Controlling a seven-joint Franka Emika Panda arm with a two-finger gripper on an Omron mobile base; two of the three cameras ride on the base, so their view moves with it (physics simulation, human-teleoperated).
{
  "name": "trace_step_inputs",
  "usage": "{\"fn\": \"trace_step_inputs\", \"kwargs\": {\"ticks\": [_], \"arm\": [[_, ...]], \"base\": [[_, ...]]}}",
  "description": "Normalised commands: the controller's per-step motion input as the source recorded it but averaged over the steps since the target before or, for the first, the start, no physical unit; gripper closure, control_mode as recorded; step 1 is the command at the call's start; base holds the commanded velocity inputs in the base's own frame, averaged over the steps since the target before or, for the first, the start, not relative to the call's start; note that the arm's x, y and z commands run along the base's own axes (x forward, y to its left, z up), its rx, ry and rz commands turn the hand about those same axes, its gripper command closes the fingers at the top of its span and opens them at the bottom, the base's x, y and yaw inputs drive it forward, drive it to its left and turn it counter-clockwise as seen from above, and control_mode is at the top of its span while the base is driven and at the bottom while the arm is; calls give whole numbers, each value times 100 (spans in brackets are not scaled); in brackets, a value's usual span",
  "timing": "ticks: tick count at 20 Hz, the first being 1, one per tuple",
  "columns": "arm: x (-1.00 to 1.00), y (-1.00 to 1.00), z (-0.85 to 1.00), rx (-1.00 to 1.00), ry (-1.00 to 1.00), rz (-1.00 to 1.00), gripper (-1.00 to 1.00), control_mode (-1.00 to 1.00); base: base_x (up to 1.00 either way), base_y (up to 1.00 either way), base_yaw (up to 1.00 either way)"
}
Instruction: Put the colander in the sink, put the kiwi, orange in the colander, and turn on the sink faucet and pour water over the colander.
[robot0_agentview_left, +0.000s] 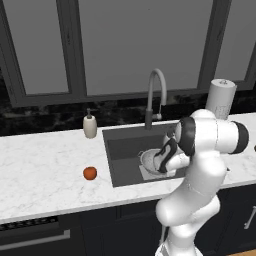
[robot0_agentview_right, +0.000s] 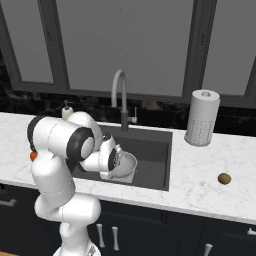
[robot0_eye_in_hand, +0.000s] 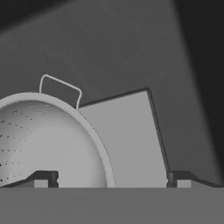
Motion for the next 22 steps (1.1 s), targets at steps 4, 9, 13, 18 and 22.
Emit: {"fn": "trace_step_inputs", "kwargs": {"ticks": [4, 9, 13, 18, 22], "arm": [[-21, -2, 88, 3, 9, 1, -100, -100], [-40, 0, 62, 1, 5, 12, -100, -100], [-50, 9, 33, 0, 0, 32, -100, -100], [-45, 6, 56, 0, 2, 37, -100, -100], [-50, 10, 68, 0, 1, 42, -100, -100]], "base": [[0, 0, 0], [0, 0, 0], [0, 0, 0], [0, 0, 0], [0, 0, 0]]}}
